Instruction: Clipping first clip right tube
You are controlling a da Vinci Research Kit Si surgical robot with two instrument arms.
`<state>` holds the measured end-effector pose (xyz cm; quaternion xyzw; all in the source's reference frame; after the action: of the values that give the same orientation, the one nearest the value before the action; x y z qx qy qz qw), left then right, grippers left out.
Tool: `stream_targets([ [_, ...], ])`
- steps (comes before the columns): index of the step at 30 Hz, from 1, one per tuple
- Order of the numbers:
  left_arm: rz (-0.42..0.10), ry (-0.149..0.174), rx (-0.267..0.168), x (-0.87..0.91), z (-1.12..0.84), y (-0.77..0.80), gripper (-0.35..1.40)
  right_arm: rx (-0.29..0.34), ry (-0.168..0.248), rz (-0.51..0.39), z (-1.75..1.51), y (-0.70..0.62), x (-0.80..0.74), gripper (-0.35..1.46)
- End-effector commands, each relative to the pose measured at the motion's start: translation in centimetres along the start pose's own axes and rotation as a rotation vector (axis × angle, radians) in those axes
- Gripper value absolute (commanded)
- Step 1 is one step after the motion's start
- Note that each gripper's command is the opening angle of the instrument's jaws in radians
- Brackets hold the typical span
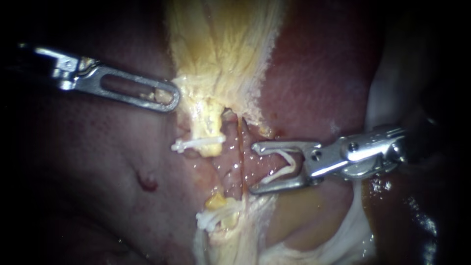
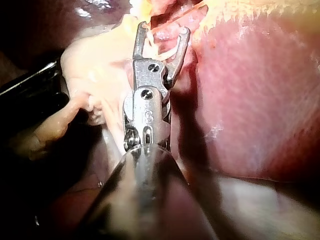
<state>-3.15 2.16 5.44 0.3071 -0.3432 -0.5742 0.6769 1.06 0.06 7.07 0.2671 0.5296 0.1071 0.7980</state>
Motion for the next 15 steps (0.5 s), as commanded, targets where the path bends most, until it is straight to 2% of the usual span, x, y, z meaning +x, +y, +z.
stream_targets([
  [1,0.000,0.000,0.000,0.00,0.01,0.01,-0.35,0.004,0.015,0.007,0.02,0.01,-0.01,0.50],
  [10,0.001,-0.001,-0.001,0.01,0.02,0.01,-0.35,0.067,0.102,0.107,0.23,0.03,-0.01,0.50],
  [15,0.001,-0.001,-0.001,0.01,0.02,0.01,-0.35,0.106,0.117,0.143,0.36,0.04,-0.02,0.50],
])
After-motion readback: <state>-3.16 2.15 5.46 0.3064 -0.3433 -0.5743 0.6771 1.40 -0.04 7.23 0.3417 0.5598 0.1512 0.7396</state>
